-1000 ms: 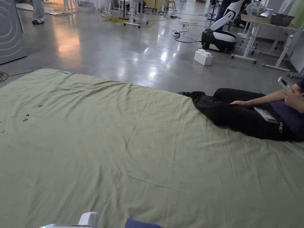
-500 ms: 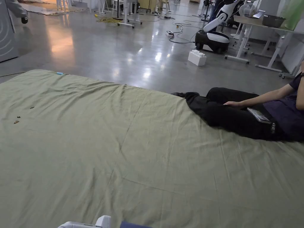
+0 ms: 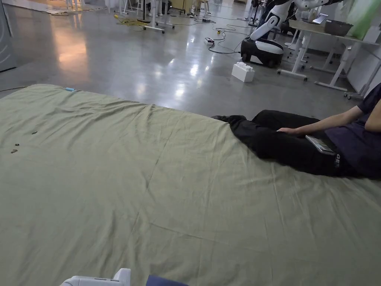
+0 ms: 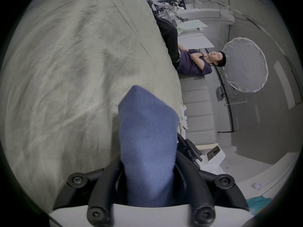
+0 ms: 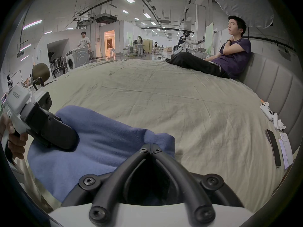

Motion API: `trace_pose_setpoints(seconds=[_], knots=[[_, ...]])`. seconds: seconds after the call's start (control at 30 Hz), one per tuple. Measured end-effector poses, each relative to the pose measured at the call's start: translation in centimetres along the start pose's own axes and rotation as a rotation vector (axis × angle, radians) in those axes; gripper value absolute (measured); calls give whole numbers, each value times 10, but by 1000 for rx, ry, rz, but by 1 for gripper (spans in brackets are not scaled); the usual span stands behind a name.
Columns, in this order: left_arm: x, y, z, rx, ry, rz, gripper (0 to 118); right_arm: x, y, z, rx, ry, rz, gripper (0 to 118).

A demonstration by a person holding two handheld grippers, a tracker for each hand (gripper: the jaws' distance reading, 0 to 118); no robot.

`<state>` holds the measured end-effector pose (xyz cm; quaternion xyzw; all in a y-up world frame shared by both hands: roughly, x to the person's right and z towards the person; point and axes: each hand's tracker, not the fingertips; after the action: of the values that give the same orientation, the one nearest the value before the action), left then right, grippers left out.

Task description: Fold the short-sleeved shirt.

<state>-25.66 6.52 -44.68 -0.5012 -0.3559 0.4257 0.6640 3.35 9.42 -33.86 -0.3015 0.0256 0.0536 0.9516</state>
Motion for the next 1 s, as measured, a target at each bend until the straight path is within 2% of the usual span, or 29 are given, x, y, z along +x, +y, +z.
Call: trace_pose_setpoints(seconds=[0.13,0.3,0.53,0.67,0.9,1.0], knots=[[16,7,16,-1,-20,9,23,15,19,16,63,6,-33,1],[24,30,67,31,-10,16,23,57,66,36,201,-81,-73,1],[19,59,158,107,130,-16,23,114,138,65,398,-201,-87,1],[20,74,211,140,221,-50,23,134,162,72,446,-247,-81,1],[24,99,295,186,409,-60,23,146,171,78,467,-275,-81,1],[22,108,322,192,518,-11,23,145,167,79,463,-279,-66,1]])
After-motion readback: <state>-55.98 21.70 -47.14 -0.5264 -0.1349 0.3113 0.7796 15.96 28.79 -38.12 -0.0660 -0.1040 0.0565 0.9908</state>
